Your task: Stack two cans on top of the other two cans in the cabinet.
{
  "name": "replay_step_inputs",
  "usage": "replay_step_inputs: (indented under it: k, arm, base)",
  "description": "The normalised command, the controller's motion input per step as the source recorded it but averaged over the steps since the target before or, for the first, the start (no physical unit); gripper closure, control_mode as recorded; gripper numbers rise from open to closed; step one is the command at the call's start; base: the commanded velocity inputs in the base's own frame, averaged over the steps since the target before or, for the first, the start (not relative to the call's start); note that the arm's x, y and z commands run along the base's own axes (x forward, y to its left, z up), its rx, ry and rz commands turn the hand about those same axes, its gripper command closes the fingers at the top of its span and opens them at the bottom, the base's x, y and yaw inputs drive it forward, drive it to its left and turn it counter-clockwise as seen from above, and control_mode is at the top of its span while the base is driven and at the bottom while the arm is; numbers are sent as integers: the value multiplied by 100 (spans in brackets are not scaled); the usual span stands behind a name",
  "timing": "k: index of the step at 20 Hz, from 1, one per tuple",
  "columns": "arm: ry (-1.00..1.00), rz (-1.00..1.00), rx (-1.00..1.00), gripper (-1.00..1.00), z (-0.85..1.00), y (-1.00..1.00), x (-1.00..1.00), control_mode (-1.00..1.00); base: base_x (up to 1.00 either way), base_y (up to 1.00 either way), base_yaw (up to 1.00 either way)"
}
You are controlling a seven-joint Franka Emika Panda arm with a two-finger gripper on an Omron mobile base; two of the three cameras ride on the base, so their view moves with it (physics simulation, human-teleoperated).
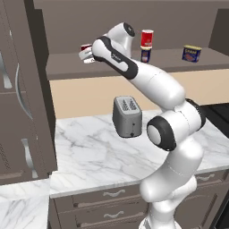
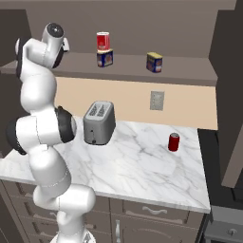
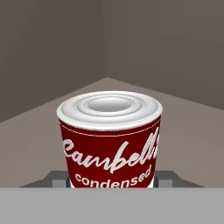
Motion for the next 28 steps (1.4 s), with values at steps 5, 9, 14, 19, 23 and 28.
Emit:
replay_step_inputs:
  k: [5, 9, 14, 19, 23, 28]
  arm:
    - [0, -7, 0, 100, 0, -8, -41, -100]
    - [0, -7, 0, 100, -2, -12, -48, -100]
    - [0, -7, 0, 100, -4, -12, -50, -100]
    - [-1, -9, 0, 100, 0, -17, -49, -100]
    - [0, -11, 0, 100, 1, -24, -42, -100]
    - [-1, -13, 0, 100, 5, -31, -39, -100]
  base:
    - [0, 0, 0]
    - [0, 0, 0]
    - [0, 0, 0]
    - [0, 0, 0]
    - [0, 0, 0]
    - [0, 0, 0]
